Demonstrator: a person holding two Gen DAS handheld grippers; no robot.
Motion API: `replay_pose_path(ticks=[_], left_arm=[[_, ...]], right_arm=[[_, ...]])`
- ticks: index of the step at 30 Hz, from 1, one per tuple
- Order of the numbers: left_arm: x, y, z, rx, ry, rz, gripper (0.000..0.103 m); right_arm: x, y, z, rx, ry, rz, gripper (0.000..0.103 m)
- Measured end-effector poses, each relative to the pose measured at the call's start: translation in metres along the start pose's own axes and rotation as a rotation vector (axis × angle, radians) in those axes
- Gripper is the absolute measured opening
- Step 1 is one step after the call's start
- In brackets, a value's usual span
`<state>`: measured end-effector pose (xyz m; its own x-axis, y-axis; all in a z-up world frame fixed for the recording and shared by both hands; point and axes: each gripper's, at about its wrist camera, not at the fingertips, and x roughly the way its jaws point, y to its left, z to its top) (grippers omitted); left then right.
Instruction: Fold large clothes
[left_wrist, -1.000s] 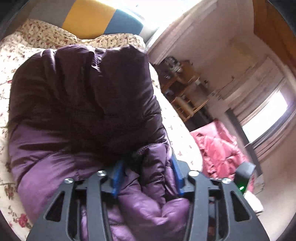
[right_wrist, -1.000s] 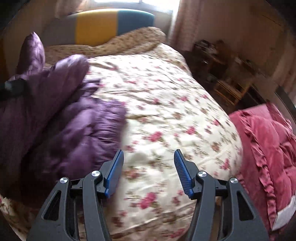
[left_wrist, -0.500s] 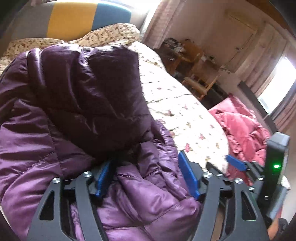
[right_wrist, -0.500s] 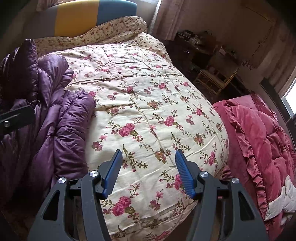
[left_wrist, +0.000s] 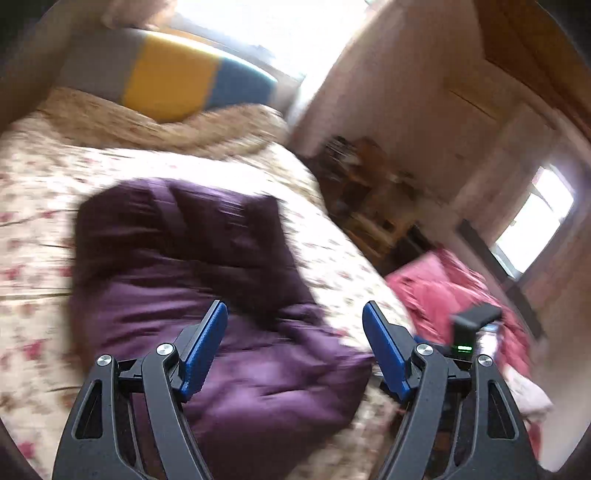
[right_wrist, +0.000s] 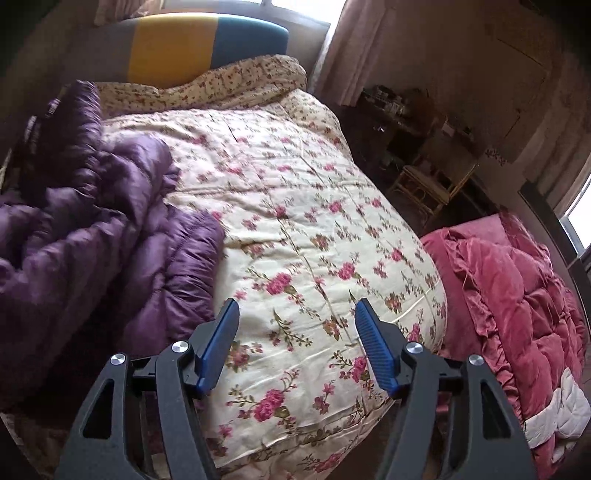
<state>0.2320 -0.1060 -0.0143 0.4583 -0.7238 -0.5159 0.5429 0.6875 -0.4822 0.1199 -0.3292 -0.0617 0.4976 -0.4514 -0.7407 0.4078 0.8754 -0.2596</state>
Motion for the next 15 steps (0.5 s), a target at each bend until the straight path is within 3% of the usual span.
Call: replay_pose_path(ticks=[3,6,15], left_arm=[[-0.014,0.037,-0.005,-0.066,-0.011,0.149,0.075],[-0.018,0.065,-0.014,-0.103,-0.002,0.245,0.075],[-0.007,0.085,-0.031,-0.093,0.043,0.343,0.075]], right_arm=[[-0.017,0.005,0.005,-0.008,-0.032,0.019,0.067],[-0.037,0.011,0.011,-0.012,-0.066,0.05,0.068],[-0.085,0.047,0.02,-0.069,-0.128,0.167,0.068]])
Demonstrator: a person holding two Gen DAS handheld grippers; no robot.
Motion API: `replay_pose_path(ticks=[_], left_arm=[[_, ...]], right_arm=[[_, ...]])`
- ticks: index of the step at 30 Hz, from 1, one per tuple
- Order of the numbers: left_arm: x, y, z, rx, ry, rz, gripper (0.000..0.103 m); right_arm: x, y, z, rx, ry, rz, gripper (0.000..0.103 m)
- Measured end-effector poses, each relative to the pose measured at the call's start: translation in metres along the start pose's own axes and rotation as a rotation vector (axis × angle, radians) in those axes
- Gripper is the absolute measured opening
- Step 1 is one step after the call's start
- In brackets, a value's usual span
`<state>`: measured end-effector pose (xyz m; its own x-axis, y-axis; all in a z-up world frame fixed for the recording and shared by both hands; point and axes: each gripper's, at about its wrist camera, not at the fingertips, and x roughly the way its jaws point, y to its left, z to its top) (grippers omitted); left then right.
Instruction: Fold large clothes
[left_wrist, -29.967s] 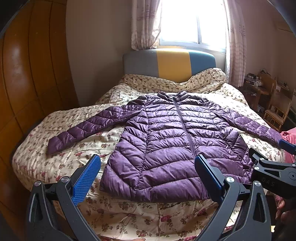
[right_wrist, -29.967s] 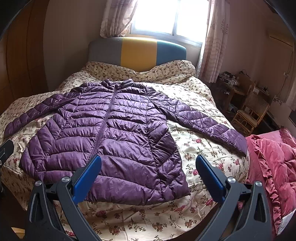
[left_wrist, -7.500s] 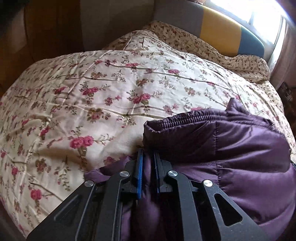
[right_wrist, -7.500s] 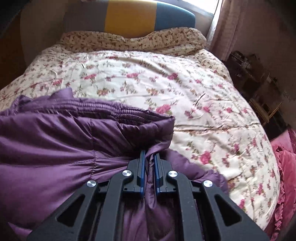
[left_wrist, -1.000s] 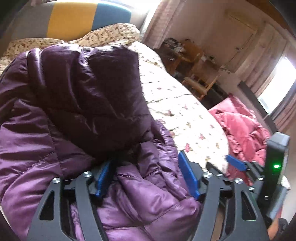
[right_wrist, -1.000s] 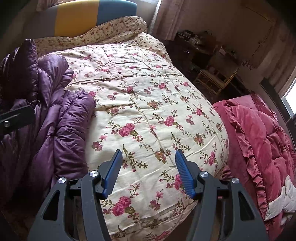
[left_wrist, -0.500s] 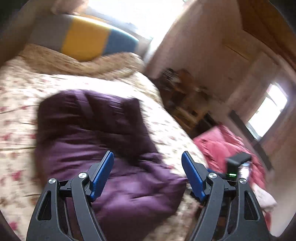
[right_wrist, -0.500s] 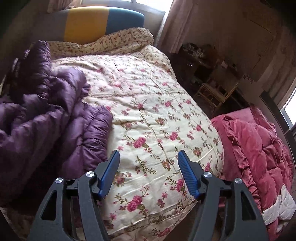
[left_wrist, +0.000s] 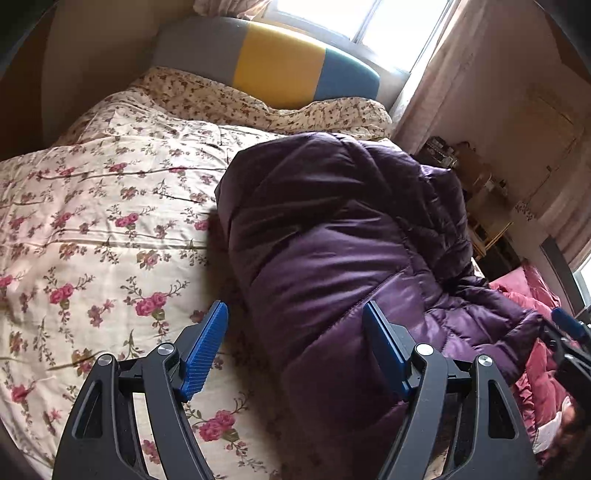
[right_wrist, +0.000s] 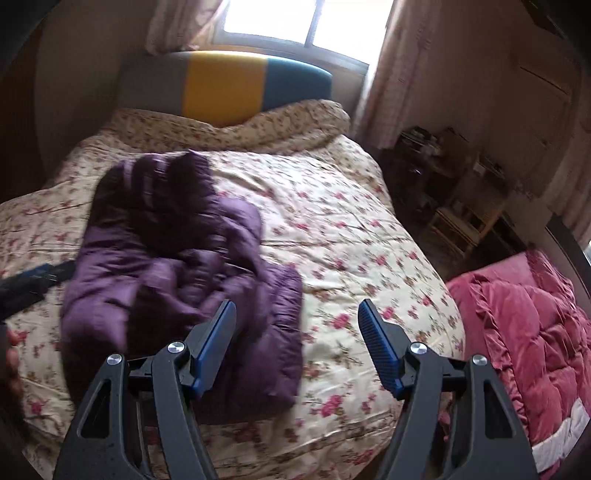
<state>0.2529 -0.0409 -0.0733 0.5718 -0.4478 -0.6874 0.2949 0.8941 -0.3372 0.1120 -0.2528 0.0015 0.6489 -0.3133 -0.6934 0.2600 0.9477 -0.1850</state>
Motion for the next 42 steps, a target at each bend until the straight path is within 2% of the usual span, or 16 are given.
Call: replay_pose_path(ticks=[10,16,17,20,24,26,34,42], left_arm=[[0.005,0.003,0.001,0.003,-0.009,0.021,0.075],[0.006,0.002,0.002,0.012,-0.011,0.015,0.074],[0.007,0.002,0.002,0.014,-0.011,0.01,0.072],[0.006,0.001,0.002,0.028,-0.016,0.006,0.07],[0.01,0.0,0.004,0.041,-0.017,0.007,0.069],[0.013,-0.003,0.007,0.052,-0.011,0.004,0.063],[0.025,-0.019,0.011,0.122,-0.005,0.006,0.063],[0.031,-0.027,0.006,0.146,-0.013,-0.01,0.063]], right_arm=[[-0.019,0.042,0.009,-0.082,-0.029,0.079,0.068],[-0.002,0.066,0.003,-0.136,0.012,0.107,0.065],[0.003,0.069,0.001,-0.142,0.025,0.108,0.054],[0.015,0.074,-0.005,-0.16,0.055,0.096,0.034],[0.023,0.076,-0.009,-0.182,0.076,0.082,0.023],[0.027,0.078,-0.012,-0.196,0.086,0.071,0.019],[0.069,0.078,-0.039,-0.21,0.194,0.044,0.017],[0.084,0.071,-0.048,-0.191,0.223,0.053,0.017]])
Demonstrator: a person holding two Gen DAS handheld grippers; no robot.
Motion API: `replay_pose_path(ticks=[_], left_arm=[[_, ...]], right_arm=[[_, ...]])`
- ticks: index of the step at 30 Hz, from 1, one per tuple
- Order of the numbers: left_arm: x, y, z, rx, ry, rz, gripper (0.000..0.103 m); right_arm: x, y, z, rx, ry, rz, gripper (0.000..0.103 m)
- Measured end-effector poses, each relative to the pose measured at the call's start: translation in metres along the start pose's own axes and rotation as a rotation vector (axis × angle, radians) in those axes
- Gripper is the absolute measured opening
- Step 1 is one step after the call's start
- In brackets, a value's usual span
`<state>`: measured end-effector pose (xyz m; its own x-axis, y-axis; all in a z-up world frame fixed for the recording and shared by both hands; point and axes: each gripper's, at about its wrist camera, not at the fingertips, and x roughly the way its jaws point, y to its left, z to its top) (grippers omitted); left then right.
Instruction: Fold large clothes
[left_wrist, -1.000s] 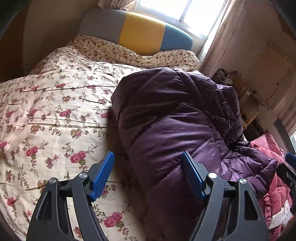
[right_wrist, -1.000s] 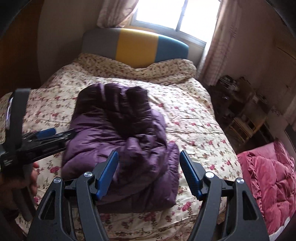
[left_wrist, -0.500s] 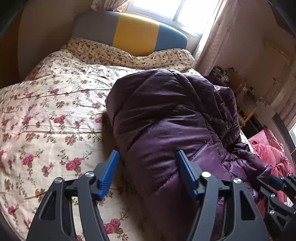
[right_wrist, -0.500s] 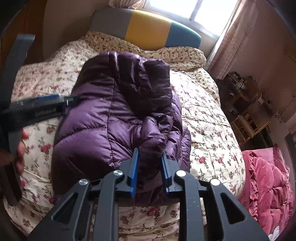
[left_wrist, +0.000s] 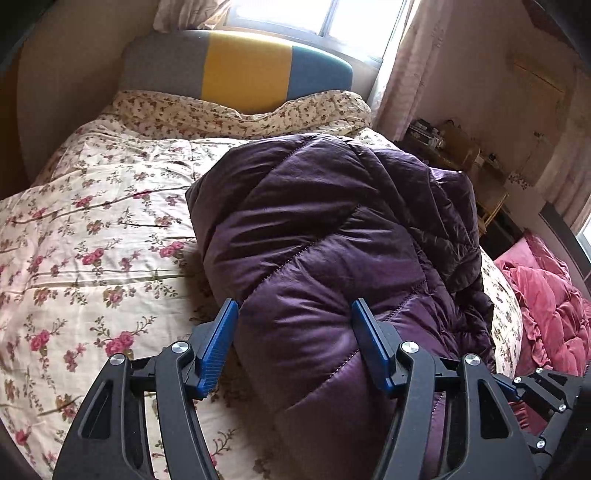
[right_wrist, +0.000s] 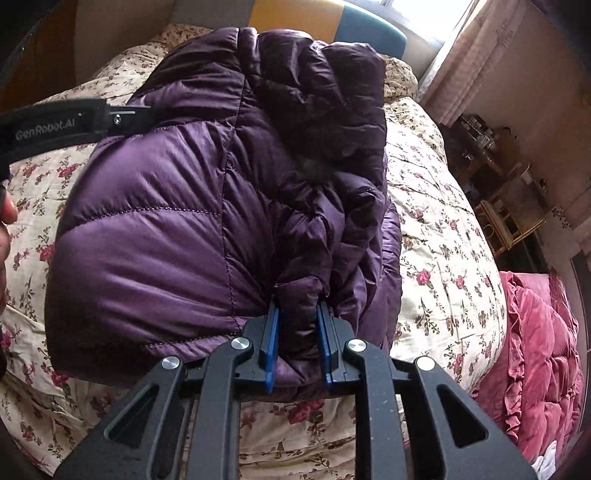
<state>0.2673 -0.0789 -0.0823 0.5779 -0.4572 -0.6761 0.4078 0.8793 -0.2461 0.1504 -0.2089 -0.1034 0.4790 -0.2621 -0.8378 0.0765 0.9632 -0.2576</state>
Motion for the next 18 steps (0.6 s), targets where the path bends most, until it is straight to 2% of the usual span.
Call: replay_pose_path(ticks=[11,18], left_arm=[[0.021,-0.014,0.001,0.095,0.014,-0.041,0.063],[0.028,-0.02,0.0,0.101,0.014,-0.051,0.064]], right_arm=[[0.029,-0.008,-0.008,0.044,0.032,0.008,0.016],[0.022,-0.011,-0.003,0.064,0.029,0.008,0.017]])
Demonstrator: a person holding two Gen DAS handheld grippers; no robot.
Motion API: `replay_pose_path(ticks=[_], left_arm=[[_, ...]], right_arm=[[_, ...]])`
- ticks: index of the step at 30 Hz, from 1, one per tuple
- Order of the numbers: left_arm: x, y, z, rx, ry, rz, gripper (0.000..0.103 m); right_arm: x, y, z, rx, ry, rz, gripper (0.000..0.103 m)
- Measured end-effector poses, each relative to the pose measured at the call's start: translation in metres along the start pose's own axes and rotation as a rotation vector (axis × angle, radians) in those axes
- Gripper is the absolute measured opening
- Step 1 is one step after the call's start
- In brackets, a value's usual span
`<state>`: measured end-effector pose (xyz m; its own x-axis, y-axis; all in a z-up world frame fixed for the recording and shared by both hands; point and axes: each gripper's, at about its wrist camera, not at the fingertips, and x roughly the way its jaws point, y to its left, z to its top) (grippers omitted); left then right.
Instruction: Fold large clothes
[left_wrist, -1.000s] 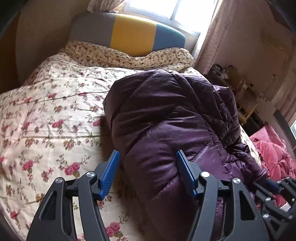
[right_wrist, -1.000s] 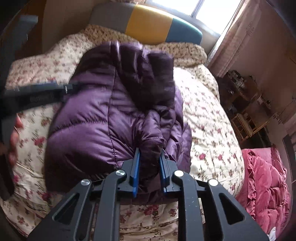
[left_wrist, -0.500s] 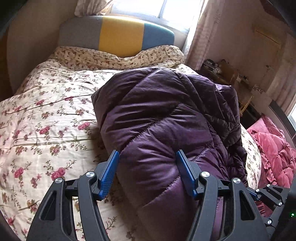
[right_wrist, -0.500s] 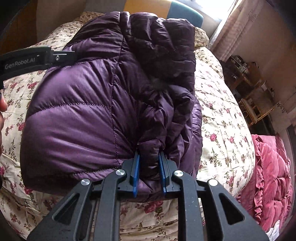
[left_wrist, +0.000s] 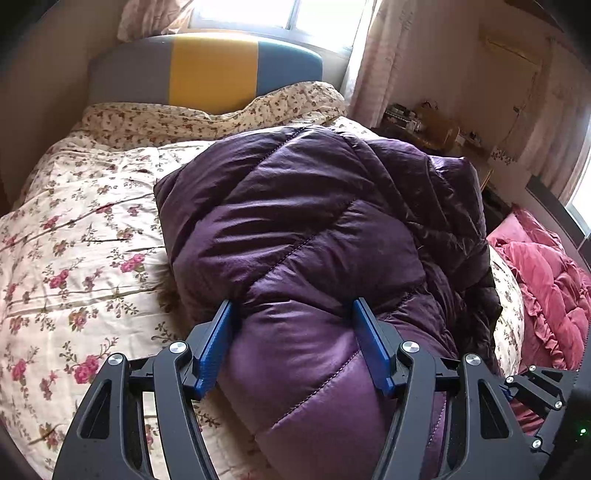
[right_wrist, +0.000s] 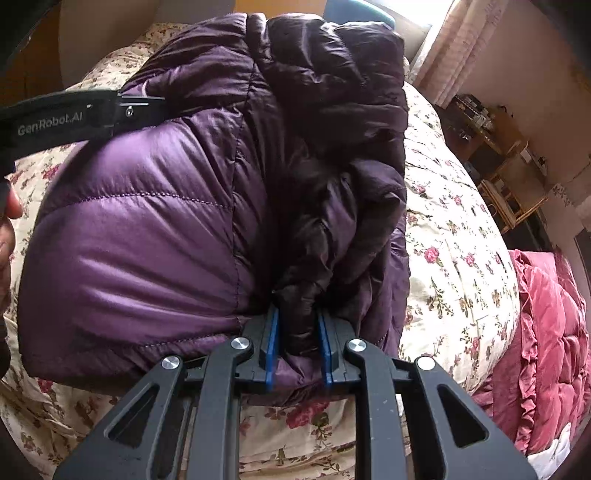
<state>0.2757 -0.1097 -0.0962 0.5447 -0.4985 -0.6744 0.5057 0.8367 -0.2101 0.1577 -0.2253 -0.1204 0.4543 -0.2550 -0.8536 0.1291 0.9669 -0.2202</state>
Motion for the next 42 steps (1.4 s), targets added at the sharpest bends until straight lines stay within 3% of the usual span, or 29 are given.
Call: replay_pose_path(ticks=[3,7,19,34,42], left_arm=[[-0.002,0.003,0.001,-0.004,0.0,-0.007,0.064],[-0.007,0.005,0.002,0.007,-0.008,-0.004,0.064],[-0.026,0.009,0.009,0.043,-0.05,0.016,0.064],[-0.024,0.021,0.027,0.051,-0.059,0.043,0.064],[-0.011,0.025,0.035,0.054,-0.048,0.035,0.064]], right_arm=[[-0.011,0.002,0.001,-0.007,-0.014,-0.017,0.019],[-0.028,0.005,0.002,-0.004,-0.038,-0.044,0.033],[-0.069,0.002,0.033,0.037,-0.157,-0.055,0.038],[-0.033,-0.001,0.08,0.064,-0.167,-0.115,0.038],[-0.007,-0.003,0.085,0.074,-0.123,-0.14,0.038]])
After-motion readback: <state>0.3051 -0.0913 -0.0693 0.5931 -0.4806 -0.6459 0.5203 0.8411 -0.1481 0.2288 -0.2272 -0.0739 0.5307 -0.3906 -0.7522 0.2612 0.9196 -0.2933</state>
